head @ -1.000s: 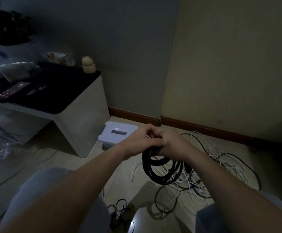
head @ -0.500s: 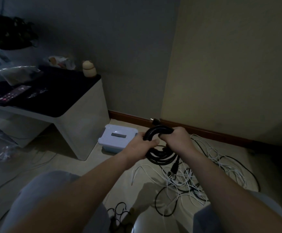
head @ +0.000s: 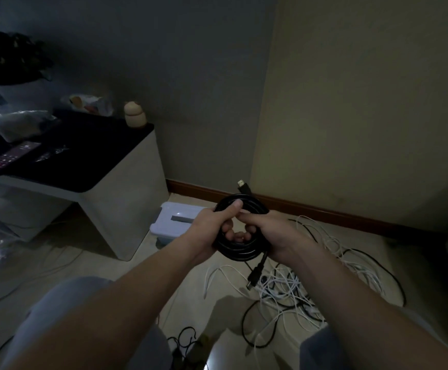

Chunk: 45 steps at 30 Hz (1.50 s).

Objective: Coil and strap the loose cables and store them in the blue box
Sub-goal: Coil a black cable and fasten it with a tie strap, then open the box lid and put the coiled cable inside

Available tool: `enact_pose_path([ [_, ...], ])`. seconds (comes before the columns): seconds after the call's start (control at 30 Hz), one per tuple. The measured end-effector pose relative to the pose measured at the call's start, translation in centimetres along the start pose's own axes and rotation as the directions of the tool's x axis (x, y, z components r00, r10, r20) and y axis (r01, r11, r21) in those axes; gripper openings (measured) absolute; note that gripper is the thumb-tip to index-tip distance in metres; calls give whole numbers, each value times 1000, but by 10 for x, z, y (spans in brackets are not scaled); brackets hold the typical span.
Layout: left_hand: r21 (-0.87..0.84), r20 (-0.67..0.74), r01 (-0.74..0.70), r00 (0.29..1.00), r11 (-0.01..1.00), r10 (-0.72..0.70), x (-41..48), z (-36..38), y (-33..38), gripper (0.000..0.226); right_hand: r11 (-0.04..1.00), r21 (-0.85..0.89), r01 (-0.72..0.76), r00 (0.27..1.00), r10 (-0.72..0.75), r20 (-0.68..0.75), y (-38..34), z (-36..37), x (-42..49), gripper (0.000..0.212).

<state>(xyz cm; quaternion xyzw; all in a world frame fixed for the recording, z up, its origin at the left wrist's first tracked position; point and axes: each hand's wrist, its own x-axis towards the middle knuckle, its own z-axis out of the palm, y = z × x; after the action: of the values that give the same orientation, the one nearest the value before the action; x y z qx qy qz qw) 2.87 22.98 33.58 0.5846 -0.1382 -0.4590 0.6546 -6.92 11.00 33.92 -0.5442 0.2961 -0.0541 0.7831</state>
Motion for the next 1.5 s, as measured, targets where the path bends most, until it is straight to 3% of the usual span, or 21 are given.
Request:
enact_pose_path([
  [0.07, -28, -33, -28, 999, 999, 27, 3, 1, -4, 44, 1000, -23, 13, 996, -15, -92, 2, 2, 5, 23],
  [0.2, 144, -73, -73, 994, 987, 84, 5, -5, -9, 29, 981, -191, 16, 981, -52, -185, 3, 0, 14, 10],
  [0.43, 321, -135, 50, 991, 946, -7, 28, -34, -10, 48, 952, -302, -42, 969, -35, -243, 19, 1, 59, 11],
  [0.5, 280, -211, 76, 977, 957, -16, 43, -47, -16, 51, 934, -352, -70, 960, -32, -277, 30, 1, 79, 7],
  [0.6, 226, -400, 153, 915, 962, -52, 70, -70, -36, 38, 900, -407, -159, 938, 8, -347, 51, -1, 113, 6],
  [0.67, 401, -467, 223, 884, 888, -11, 88, -89, -55, 34, 875, -439, -202, 921, 17, -390, 64, -4, 134, 9],
  [0.8, 646, -440, 352, 897, 678, -46, 121, -125, -92, 29, 829, -479, -288, 891, 48, -451, 95, -18, 186, 14],
  [1.03, 861, -363, 319, 931, 396, 38, 202, -159, -124, 31, 685, -659, -312, 933, 92, -347, 144, -41, 270, 25],
  [1.13, 961, -269, 253, 949, 112, 168, 238, -158, -138, 36, 703, -636, -318, 940, 146, -309, 162, -50, 298, 25],
  [1.2, 978, -206, 210, 967, -14, 150, 255, -158, -146, 45, 739, -576, -349, 924, 169, -343, 172, -56, 310, 20],
  [1.37, 964, -265, 266, 962, -10, 60, 279, -158, -177, 67, 777, -413, -476, 792, 175, -585, 198, -71, 339, 27],
  [1.5, 950, -306, 312, 942, -23, 134, 287, -153, -194, 60, 784, -403, -473, 780, 159, -605, 209, -61, 351, 41],
])
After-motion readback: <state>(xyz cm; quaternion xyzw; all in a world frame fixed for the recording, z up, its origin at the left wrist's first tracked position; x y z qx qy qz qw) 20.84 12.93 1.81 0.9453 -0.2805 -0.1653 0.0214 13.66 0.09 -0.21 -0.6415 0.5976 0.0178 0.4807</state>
